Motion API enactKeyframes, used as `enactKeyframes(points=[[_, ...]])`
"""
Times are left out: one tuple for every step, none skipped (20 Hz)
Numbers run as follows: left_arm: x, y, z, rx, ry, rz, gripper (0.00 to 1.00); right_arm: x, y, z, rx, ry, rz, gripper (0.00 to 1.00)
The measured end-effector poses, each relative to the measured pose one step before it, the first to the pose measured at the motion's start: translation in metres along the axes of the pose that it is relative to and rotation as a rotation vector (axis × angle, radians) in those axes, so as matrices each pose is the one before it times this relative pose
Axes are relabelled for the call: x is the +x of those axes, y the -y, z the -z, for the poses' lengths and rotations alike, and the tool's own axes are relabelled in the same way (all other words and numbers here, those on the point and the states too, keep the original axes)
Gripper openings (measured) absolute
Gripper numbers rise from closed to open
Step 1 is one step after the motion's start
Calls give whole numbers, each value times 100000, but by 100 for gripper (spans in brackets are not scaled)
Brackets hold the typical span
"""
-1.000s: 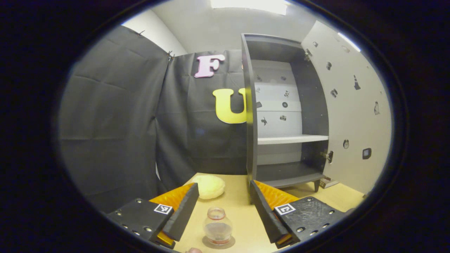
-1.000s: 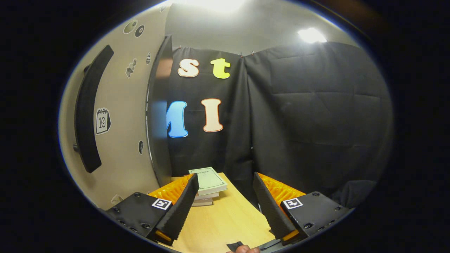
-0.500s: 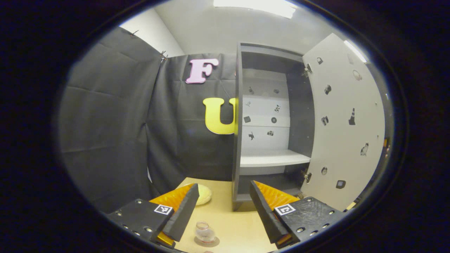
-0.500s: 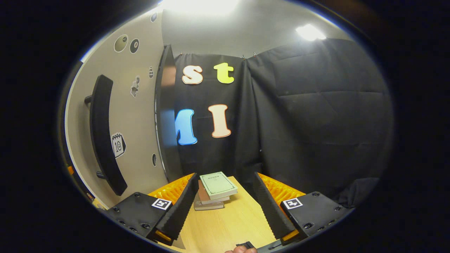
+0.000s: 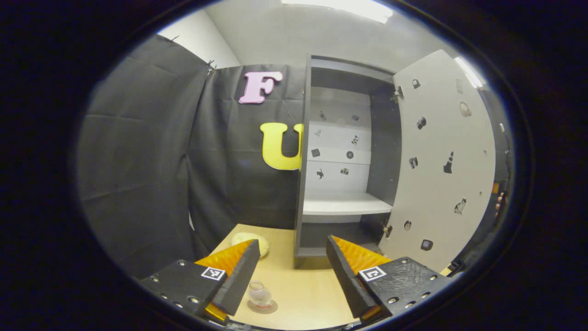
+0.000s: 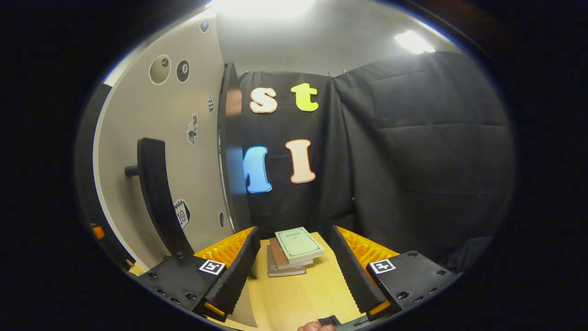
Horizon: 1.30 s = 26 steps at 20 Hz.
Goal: Open the cabinet door with the right hand, grasp the bottle in the cabinet with the left hand and place it on the coaster, then close the cabinet door with the right hand.
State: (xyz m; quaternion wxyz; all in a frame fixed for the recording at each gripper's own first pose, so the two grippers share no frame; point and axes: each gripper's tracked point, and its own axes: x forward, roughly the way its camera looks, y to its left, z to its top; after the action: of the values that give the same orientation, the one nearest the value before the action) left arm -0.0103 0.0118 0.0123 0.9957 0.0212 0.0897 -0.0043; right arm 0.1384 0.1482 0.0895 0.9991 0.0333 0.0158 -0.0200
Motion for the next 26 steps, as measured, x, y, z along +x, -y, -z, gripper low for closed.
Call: enactKeyframes(points=[[79,-391,537,728,-1476,-561,87,79,-411,-273,1725,-634,-1577,93],[-35,-479,244,864,-376,-723,87,92,-173,-136,-8,-128,-1119,93],[42,-488,129,709,-387,-940,87,40,220,-105,-891,-303,497,92],[-77,-342,90,231,132,-416,87,-68,69,-50,-330,224,241,92],[-21,-296,44,-249,331,-261,87,-128,-784,-286,980,429,-2417,92],[-24,-256,169,-540,15,-311,87,9,-245,-122,71,528,-332,93],[12,-239,118,-775,-107,-259,87,-10,-505,-352,-1658,1099,-1070,90],[81,-200,330,-1070,-391,-281,90,-34,-223,-207,-2949,311,-563,96],[98,-132,229,-1268,-371,20,90,-67,-134,-297,-3055,654,214,96],[289,-69,79,-1319,-237,173,90,-62,-37,-187,-3021,339,626,96],[162,-36,-33,-1124,46,404,90,-607,1454,-145,-947,147,566,96],[300,146,478,-667,-309,449,87,-33,-451,287,867,-1022,-285,96],[175,-116,106,-98,-260,84,87,-36,-695,220,1447,-965,-1445,96],[204,-182,-43,201,49,-176,87,25,-656,113,877,-890,-1701,96],[159,-79,-121,273,224,133,87,91,-770,-24,97,-862,-1829,96],[54,38,-4,394,43,282,87,-10,-768,-16,-574,-198,-1949,96],[-50,-76,-129,560,142,50,87,-30,-869,-66,-820,-279,-1545,96],[-59,-110,-39,503,247,172,87,31,-961,57,-432,-317,-1639,96],[1,-11,69,164,-192,181,87,28,-1015,32,-149,-369,-1782,96],[-66,-228,162,-215,-229,-208,87,82,-1038,68,51,-209,-1943,96],[91,-302,181,-574,-308,-436,87,113,-1064,-24,-229,232,-2346,96],[-124,-258,122,-877,-49,-294,87,327,-1185,-76,253,315,-2729,96],[-111,-300,-75,-983,164,-496,87,288,-962,146,778,-618,-2119,96],[-215,-457,-6,-751,314,-707,87,162,-838,112,559,-77,-1858,96],[-175,-393,-181,-426,273,-838,87,690,-222,-73,-91,-175,-1651,95],[-154,-504,117,-403,-110,-987,87,536,-746,207,-128,-278,-1334,89]])
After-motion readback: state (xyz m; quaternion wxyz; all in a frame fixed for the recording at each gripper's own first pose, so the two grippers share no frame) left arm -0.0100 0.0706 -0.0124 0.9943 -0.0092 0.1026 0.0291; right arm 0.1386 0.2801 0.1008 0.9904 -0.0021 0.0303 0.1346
